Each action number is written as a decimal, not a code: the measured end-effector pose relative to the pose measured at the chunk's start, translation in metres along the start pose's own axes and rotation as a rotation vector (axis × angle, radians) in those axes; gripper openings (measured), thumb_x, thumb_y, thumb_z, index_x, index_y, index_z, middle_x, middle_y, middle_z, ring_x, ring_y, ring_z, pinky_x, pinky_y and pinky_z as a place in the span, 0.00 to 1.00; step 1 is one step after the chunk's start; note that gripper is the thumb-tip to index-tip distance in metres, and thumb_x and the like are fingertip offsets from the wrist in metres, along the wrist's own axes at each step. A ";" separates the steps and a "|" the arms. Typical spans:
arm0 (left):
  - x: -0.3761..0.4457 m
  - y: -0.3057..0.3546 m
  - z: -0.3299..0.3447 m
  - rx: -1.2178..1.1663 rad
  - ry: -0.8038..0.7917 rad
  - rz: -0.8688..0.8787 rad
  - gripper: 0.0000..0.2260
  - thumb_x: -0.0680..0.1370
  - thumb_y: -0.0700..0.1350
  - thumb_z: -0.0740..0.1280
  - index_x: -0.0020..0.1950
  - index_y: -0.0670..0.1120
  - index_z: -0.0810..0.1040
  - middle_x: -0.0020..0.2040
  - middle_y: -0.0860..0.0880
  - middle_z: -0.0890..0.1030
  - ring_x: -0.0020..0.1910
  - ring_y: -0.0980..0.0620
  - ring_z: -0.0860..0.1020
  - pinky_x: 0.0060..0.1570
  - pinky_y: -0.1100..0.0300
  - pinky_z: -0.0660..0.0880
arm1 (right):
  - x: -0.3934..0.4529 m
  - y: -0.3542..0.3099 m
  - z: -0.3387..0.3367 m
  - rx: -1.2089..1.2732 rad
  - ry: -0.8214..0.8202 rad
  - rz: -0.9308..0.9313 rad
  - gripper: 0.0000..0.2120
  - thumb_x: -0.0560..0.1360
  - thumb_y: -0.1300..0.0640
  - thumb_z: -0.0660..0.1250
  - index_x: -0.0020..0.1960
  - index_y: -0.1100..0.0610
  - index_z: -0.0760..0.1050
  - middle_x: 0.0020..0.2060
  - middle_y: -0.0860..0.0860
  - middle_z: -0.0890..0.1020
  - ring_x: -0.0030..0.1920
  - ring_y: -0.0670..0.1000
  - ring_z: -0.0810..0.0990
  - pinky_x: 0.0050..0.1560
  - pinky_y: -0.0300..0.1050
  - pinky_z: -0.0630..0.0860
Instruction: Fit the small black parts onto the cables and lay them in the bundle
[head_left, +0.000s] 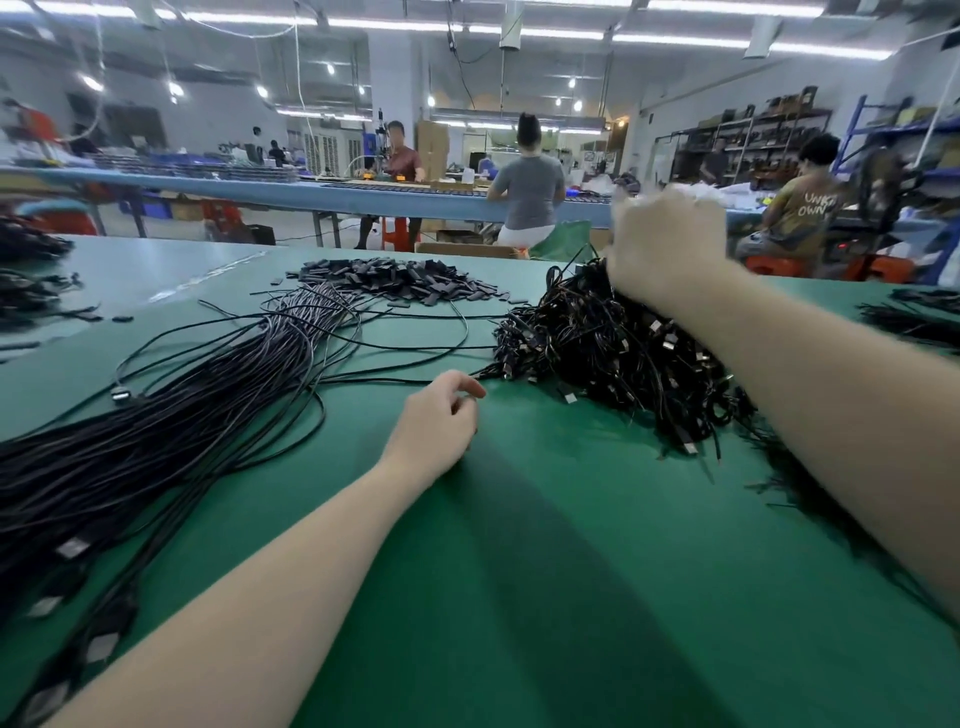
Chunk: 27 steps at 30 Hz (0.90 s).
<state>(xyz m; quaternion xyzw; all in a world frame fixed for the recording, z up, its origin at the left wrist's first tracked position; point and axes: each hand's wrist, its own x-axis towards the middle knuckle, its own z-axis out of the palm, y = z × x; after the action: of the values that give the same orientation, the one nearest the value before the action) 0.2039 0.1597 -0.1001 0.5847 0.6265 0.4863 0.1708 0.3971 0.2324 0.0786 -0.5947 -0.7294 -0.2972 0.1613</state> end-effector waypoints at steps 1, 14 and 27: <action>-0.001 0.000 0.001 0.049 0.047 0.007 0.07 0.76 0.47 0.58 0.47 0.57 0.74 0.33 0.55 0.79 0.28 0.56 0.74 0.32 0.56 0.72 | -0.015 -0.012 0.008 0.037 0.010 -0.059 0.23 0.78 0.50 0.60 0.71 0.56 0.64 0.59 0.58 0.76 0.58 0.58 0.75 0.52 0.53 0.73; 0.034 -0.031 -0.172 1.180 0.126 -0.306 0.15 0.74 0.41 0.61 0.60 0.47 0.73 0.59 0.42 0.75 0.54 0.42 0.75 0.50 0.50 0.72 | -0.148 -0.066 0.092 0.738 -0.325 -0.070 0.13 0.78 0.48 0.59 0.59 0.49 0.77 0.58 0.46 0.78 0.57 0.50 0.76 0.51 0.43 0.73; 0.002 -0.089 -0.309 1.052 -0.197 -0.337 0.02 0.73 0.52 0.73 0.43 0.59 0.82 0.37 0.55 0.82 0.36 0.52 0.81 0.44 0.59 0.79 | -0.147 -0.065 0.088 0.748 -0.330 -0.072 0.13 0.78 0.49 0.60 0.59 0.49 0.77 0.58 0.47 0.78 0.57 0.50 0.76 0.55 0.45 0.74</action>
<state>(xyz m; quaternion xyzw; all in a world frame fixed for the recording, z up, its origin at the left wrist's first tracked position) -0.0884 0.0488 -0.0267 0.5255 0.8505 0.0173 -0.0105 0.3806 0.1664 -0.0919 -0.5090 -0.8235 0.0825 0.2367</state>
